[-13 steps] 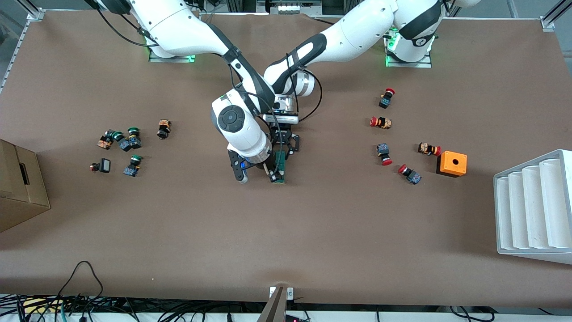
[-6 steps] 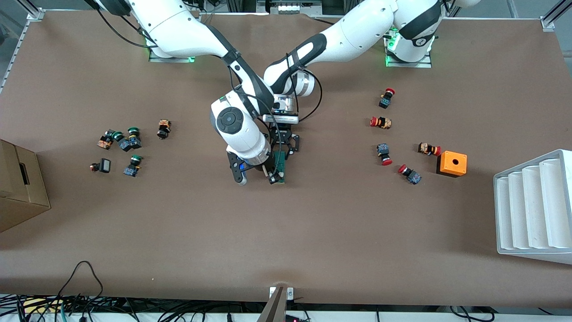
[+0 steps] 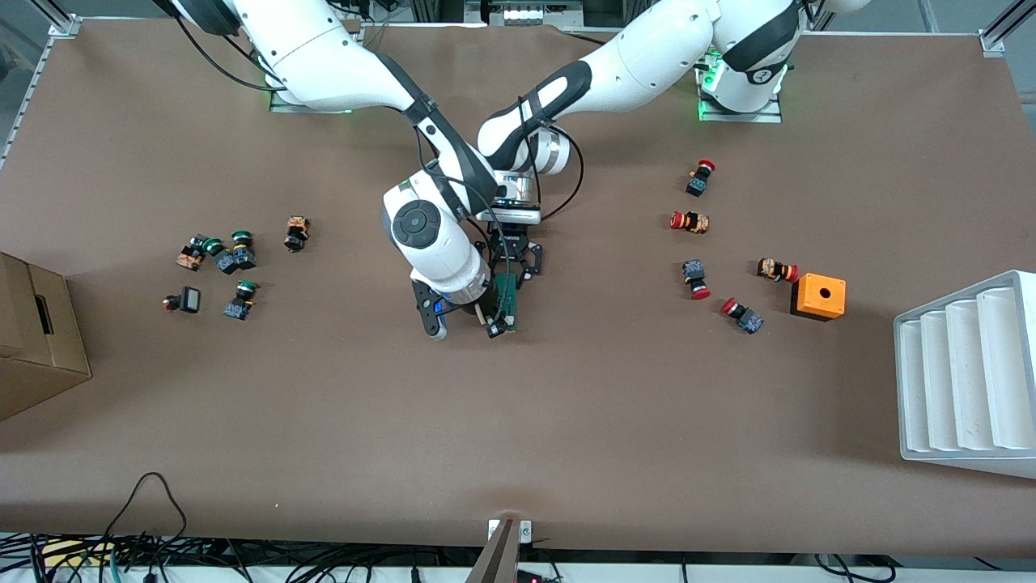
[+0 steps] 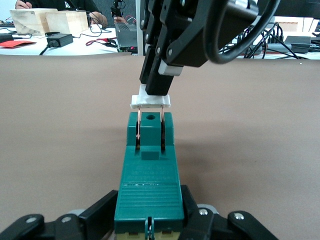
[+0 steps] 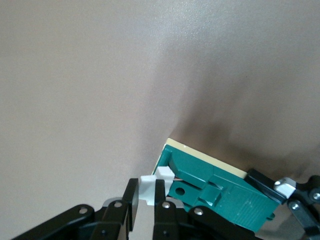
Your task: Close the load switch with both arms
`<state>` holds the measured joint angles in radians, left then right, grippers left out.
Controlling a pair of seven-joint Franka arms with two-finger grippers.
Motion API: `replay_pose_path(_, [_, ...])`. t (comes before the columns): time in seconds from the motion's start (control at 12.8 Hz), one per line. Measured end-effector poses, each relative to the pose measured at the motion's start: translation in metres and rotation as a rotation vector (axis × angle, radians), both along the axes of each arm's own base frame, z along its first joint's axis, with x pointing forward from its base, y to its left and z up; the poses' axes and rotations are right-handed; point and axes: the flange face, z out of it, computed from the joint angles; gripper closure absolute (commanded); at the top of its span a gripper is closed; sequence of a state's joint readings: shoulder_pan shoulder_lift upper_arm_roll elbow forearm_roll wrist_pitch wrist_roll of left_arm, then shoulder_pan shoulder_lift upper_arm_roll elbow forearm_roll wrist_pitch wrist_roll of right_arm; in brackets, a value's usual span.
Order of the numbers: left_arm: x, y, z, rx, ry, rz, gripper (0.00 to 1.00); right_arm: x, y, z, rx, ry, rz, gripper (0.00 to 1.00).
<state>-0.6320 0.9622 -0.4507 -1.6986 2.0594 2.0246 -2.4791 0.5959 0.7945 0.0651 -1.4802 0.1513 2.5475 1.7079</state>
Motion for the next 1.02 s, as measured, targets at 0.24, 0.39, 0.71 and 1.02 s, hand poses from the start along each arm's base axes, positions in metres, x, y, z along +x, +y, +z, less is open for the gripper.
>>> replay_pose_path(0.24, [0.000,0.000,0.000,0.000,0.000,0.000,0.71,0.001,0.000,-0.005,0.000,-0.002,0.000,0.82])
replay_pose_path(0.39, [0.000,0.000,0.000,0.000,0.000,0.000,0.71,0.001,-0.001,-0.007,0.000,-0.003,0.001,0.82])
replay_pose_path(0.71, [0.000,0.000,0.000,0.000,0.000,0.000,0.71,0.000,-0.001,-0.014,-0.005,0.003,0.003,0.82])
replay_pose_path(1.02, [0.000,0.000,0.000,0.000,0.000,0.000,0.71,0.002,-0.001,-0.012,-0.008,0.009,0.004,0.57])
